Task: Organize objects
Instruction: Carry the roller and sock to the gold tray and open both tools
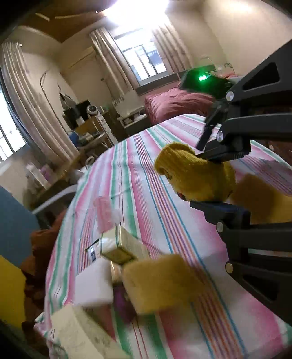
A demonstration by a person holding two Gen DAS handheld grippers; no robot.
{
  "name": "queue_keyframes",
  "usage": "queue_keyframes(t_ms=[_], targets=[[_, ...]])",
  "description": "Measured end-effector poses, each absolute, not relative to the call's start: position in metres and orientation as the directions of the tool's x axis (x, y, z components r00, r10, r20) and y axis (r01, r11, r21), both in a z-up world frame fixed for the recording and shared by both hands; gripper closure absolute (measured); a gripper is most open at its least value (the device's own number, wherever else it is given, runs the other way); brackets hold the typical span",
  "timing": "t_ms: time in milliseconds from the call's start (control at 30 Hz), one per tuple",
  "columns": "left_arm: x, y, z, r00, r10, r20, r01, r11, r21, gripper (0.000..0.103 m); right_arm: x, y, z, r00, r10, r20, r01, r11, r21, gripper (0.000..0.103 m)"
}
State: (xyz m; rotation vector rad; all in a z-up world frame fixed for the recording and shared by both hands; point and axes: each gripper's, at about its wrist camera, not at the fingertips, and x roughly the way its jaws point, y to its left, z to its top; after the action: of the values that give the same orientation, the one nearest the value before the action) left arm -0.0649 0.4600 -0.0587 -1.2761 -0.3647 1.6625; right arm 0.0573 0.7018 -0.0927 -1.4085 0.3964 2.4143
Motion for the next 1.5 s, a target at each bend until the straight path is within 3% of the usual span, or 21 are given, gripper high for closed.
queue_keyframes(t_ms=[367, 1033, 1300, 1500], targets=[[-0.021, 0.352, -0.064, -0.125, 0.841, -0.526, -0.503, -0.511, -0.697, 0.072, 0.065, 0.700, -0.076, -0.518, 0.203, -0.831, -0.426, -0.904, 0.045, 0.035], [0.003, 0.247, -0.052, -0.282, 0.811, -0.512, -0.488, -0.581, -0.652, 0.072, 0.069, 0.653, -0.039, -0.699, 0.248, -0.671, -0.339, -0.941, 0.006, 0.035], [0.009, 0.207, -0.048, -0.328, 0.804, -0.496, -0.492, -0.593, -0.637, 0.072, 0.072, 0.598, -0.024, -0.732, 0.127, -0.669, -0.260, -0.960, 0.102, 0.035], [0.011, 0.165, -0.042, -0.386, 0.791, -0.476, -0.477, -0.612, -0.631, 0.072, 0.061, 0.515, 0.001, -0.774, -0.037, -0.632, -0.078, -0.985, 0.152, 0.035]])
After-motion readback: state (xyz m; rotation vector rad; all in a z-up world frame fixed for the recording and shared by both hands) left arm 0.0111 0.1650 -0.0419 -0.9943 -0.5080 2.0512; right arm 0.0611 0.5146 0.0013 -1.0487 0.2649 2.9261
